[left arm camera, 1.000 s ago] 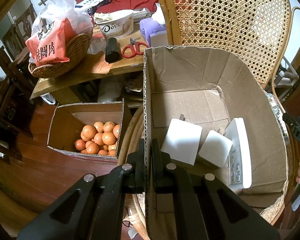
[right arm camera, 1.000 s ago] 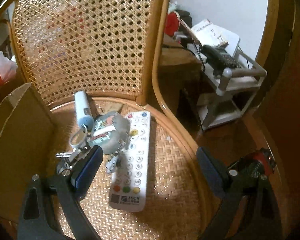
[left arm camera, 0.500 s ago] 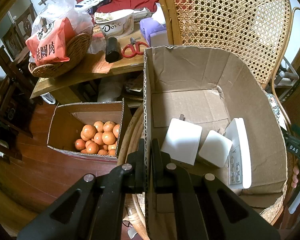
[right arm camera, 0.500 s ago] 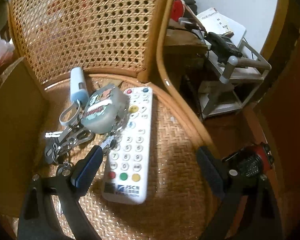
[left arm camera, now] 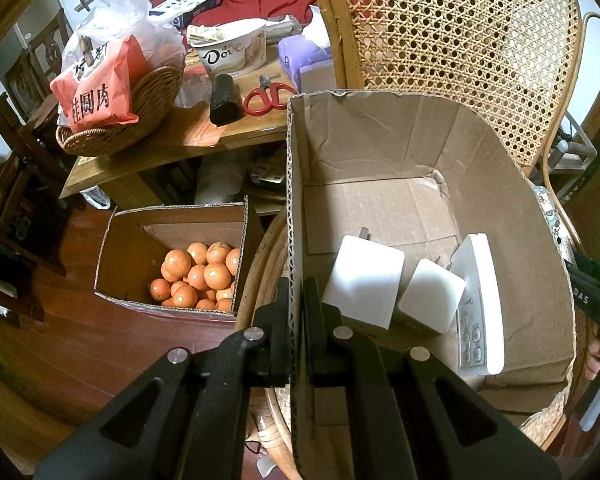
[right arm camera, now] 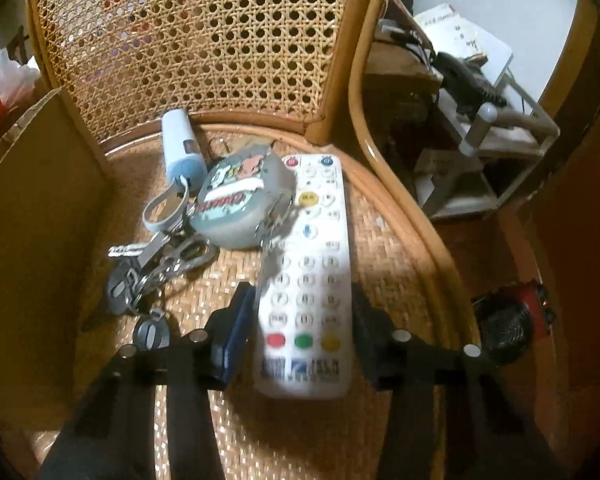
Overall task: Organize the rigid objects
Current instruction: 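Move the right tool back to the white TV remote on the seat, then close the right tool on the white TV remote, then lift the remote and carry it over the cardboard box, then lower the remote into the box and open the right tool, then move the right tool to the keys and grasp the key ring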
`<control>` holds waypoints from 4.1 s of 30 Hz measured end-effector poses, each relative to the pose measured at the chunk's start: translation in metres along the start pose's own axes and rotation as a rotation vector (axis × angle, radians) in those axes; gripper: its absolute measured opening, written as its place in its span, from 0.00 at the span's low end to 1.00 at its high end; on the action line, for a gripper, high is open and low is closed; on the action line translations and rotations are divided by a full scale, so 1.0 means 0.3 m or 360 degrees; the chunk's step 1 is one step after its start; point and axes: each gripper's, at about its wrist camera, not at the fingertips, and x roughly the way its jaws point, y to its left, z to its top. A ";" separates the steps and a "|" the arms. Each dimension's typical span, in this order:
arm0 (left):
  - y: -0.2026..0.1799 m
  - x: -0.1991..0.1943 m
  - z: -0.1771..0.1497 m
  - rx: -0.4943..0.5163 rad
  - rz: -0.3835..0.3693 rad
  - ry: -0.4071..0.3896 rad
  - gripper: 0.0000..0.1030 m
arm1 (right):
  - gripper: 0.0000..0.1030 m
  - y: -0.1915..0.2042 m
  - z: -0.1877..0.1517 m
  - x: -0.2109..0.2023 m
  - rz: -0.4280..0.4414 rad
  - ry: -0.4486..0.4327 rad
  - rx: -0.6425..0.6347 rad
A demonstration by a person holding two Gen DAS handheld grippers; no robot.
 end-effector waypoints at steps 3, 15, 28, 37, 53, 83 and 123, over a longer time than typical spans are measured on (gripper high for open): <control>-0.001 0.000 -0.001 -0.0002 0.0003 0.0000 0.04 | 0.45 -0.004 -0.014 -0.012 0.0004 0.0009 -0.0025; -0.003 -0.001 -0.002 -0.0005 0.0008 0.0001 0.04 | 0.45 -0.124 -0.056 -0.038 0.0090 0.0089 0.0089; 0.001 0.001 0.001 -0.0010 0.0011 0.0003 0.04 | 0.49 -0.111 -0.067 -0.036 0.0027 0.0037 0.0027; 0.006 0.003 0.001 -0.0010 -0.0005 -0.0002 0.04 | 0.43 -0.118 -0.049 -0.026 0.0035 0.0005 0.0111; -0.009 0.005 -0.001 -0.0014 0.0006 -0.0003 0.04 | 0.43 -0.018 -0.010 -0.288 0.0121 -0.0469 0.0147; -0.010 0.003 0.002 -0.0041 0.0012 0.0001 0.04 | 0.43 0.493 -0.040 -0.414 0.0422 -0.0559 -0.0329; -0.009 0.004 0.003 -0.0044 0.0016 0.0008 0.04 | 0.92 0.285 -0.009 -0.403 0.0242 -0.0525 -0.0270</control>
